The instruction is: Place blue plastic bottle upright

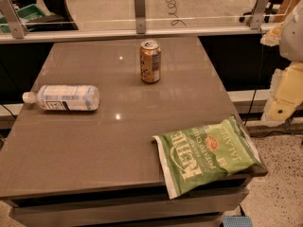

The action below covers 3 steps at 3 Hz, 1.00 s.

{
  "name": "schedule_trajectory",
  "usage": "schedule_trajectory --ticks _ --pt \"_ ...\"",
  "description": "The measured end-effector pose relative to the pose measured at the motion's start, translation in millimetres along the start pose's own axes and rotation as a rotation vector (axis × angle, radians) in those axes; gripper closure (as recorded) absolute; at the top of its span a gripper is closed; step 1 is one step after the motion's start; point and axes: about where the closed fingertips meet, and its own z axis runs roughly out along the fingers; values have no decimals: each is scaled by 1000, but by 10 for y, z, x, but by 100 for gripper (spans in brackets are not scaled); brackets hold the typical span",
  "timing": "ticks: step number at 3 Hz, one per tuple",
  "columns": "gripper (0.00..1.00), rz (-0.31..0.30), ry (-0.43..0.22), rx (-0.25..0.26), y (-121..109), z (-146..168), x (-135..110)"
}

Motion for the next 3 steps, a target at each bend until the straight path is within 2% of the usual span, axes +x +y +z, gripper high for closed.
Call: schedule_trajectory --ticks 1,2,3 --pt "0 0 0 0 0 0 0" --pt "0 0 -45 -4 -28 4 -39" --pt "0 -21 -145 -17 -51 109 -392"
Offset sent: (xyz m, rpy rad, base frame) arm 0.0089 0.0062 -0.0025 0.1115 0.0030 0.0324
